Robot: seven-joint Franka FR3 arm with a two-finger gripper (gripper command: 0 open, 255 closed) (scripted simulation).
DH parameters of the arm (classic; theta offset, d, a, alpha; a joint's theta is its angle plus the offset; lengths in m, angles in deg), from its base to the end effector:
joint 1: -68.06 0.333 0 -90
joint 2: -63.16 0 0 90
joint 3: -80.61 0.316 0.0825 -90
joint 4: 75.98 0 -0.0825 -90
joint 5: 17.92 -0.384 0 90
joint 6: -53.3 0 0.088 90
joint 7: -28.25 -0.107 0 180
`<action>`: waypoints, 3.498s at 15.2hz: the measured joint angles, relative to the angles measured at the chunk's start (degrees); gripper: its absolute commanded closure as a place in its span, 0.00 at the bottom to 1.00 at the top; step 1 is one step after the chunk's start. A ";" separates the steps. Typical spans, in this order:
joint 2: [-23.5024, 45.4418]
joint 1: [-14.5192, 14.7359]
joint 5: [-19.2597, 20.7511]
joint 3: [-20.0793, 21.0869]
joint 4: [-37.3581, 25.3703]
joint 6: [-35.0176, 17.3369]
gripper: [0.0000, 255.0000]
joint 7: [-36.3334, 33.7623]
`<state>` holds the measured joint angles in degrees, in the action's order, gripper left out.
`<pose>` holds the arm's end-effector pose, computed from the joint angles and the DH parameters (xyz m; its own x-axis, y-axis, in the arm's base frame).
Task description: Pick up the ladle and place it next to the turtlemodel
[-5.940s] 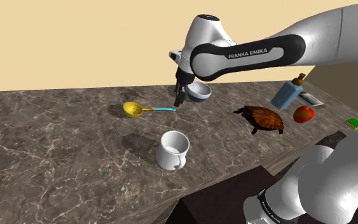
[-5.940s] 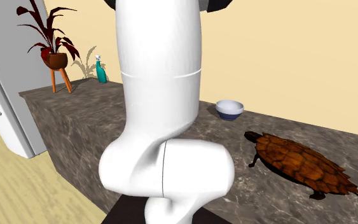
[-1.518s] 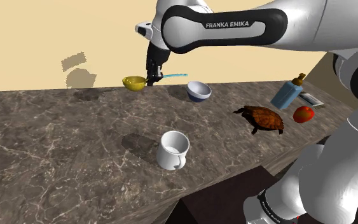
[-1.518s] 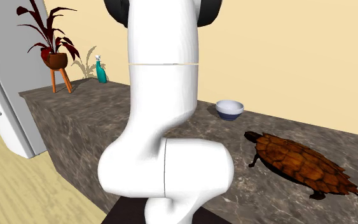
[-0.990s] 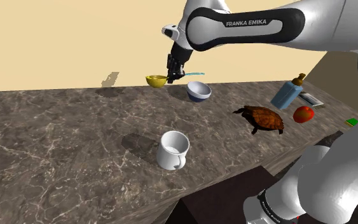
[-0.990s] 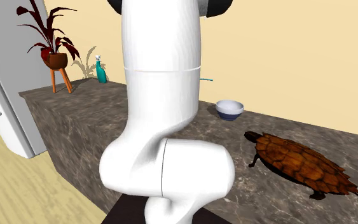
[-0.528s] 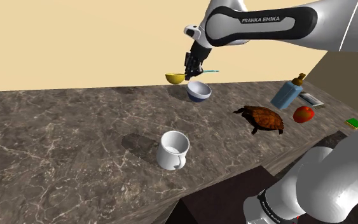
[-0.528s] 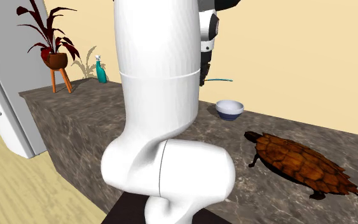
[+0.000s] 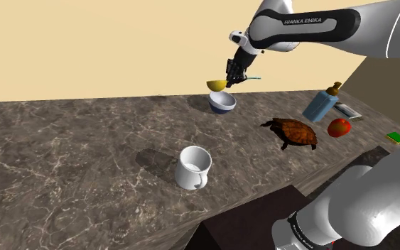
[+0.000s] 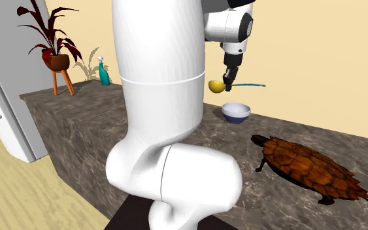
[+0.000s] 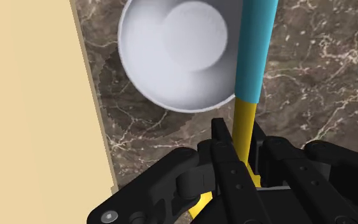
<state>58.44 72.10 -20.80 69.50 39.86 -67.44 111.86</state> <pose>0.5449 -0.0675 0.5017 0.2479 0.9654 0.0806 0.9534 -0.2579 0.1566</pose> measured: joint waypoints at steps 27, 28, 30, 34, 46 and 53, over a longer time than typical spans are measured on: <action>8.05 -9.47 -6.79 -11.16 -0.11 -5.47 1.00 24.52; 8.38 -9.47 -7.02 -11.13 0.30 -6.17 1.00 24.70; 8.91 -9.56 -7.47 -11.17 1.07 -7.51 1.00 25.15; 10.28 -9.56 -8.57 -10.99 2.91 -10.49 1.00 26.07; 14.85 -10.04 -12.32 -10.25 5.86 -17.35 1.00 29.23; 14.97 -10.06 -12.44 -10.24 5.89 -17.48 0.00 29.35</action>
<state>73.41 62.04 -33.24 59.26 45.75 -84.93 141.21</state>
